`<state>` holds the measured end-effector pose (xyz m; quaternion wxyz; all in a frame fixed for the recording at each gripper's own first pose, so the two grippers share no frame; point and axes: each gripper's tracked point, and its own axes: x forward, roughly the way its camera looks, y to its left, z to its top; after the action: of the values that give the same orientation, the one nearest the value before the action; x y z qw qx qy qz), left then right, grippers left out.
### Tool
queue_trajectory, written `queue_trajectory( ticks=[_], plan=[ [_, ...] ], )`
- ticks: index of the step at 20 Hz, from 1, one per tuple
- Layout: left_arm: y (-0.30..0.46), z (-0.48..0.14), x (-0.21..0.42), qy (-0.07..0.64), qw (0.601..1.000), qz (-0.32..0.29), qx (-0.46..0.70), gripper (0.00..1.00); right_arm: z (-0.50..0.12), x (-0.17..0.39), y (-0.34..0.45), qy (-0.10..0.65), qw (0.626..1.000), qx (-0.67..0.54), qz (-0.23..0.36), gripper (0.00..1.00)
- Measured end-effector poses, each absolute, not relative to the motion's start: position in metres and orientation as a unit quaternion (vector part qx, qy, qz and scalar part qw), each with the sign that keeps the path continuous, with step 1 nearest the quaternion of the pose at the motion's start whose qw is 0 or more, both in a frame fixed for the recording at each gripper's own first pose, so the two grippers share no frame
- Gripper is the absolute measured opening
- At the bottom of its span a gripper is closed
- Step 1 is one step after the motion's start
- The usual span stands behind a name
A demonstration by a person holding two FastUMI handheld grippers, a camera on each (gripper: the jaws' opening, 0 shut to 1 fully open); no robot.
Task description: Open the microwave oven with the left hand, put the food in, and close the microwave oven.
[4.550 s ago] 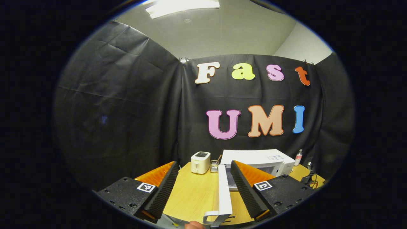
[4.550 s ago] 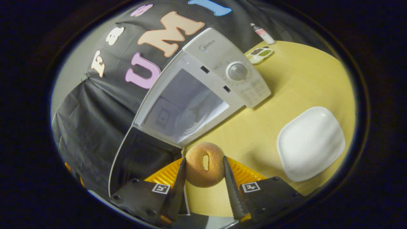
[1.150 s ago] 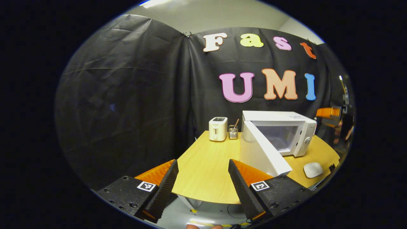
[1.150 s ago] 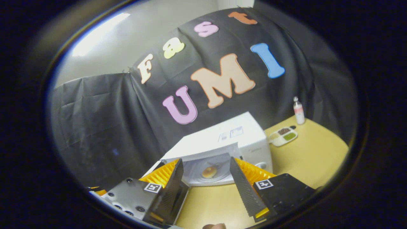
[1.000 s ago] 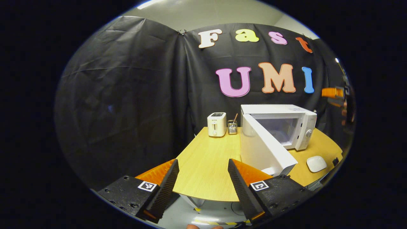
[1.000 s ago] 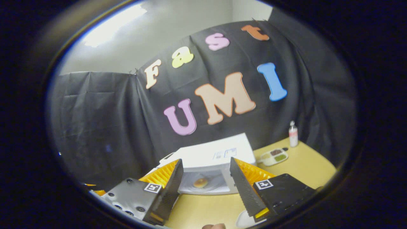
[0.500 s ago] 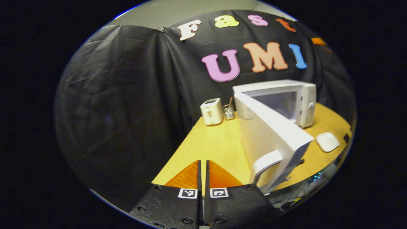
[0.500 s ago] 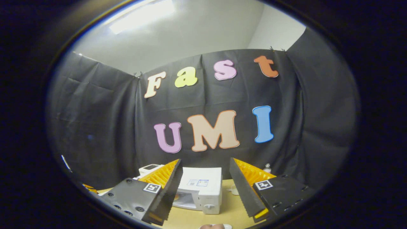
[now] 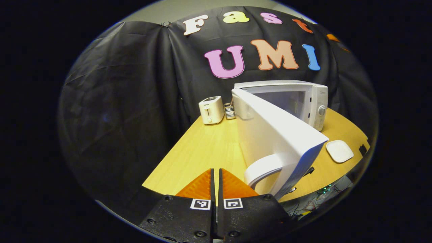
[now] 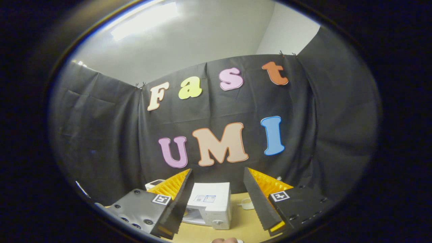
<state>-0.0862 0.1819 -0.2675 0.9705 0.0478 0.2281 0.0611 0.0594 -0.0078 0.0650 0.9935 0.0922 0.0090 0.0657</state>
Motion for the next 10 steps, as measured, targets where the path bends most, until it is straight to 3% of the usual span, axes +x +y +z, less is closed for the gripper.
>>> queue_trajectory(
  ticks=[10],
  plan=[
    [0.058,-0.259,-0.030,0.205,0.973,-0.070,0.082,0.00,0.072,0.051,-0.031,0.012,0.997,0.055,0.044,0.80]
  ],
)
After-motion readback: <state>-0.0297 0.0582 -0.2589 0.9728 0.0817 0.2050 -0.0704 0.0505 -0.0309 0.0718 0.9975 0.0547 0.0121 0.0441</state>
